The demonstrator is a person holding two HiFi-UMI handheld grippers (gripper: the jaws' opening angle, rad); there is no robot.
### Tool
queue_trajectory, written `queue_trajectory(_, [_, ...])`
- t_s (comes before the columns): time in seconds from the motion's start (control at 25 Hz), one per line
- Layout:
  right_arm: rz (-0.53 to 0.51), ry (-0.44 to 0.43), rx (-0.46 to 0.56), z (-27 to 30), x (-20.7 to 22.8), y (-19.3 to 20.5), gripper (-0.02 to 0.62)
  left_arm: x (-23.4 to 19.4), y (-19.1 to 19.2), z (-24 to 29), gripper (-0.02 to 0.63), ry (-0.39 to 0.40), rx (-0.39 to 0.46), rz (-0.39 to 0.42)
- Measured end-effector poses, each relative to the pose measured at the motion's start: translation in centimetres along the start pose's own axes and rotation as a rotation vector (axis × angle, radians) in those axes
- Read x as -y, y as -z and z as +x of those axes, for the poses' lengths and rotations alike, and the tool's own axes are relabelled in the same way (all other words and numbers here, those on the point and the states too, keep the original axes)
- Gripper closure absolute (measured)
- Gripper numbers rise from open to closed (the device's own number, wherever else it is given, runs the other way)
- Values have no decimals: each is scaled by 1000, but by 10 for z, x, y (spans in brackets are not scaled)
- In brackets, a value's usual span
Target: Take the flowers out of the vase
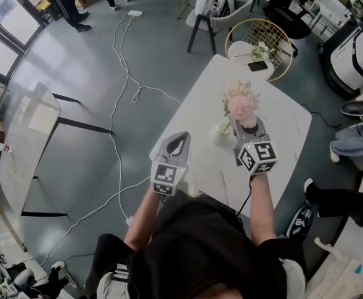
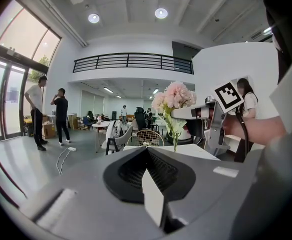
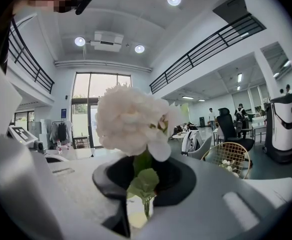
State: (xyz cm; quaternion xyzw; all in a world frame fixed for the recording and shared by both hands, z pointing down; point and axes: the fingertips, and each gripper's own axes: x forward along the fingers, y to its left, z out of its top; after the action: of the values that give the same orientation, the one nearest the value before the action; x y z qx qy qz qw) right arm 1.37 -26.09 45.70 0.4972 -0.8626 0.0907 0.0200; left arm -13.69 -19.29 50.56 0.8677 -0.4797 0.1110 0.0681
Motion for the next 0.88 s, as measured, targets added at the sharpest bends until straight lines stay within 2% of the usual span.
queue_trajectory(0.88, [-20, 18, 129, -47, -4, -53, 509, 34, -7, -20, 600, 27, 31, 22])
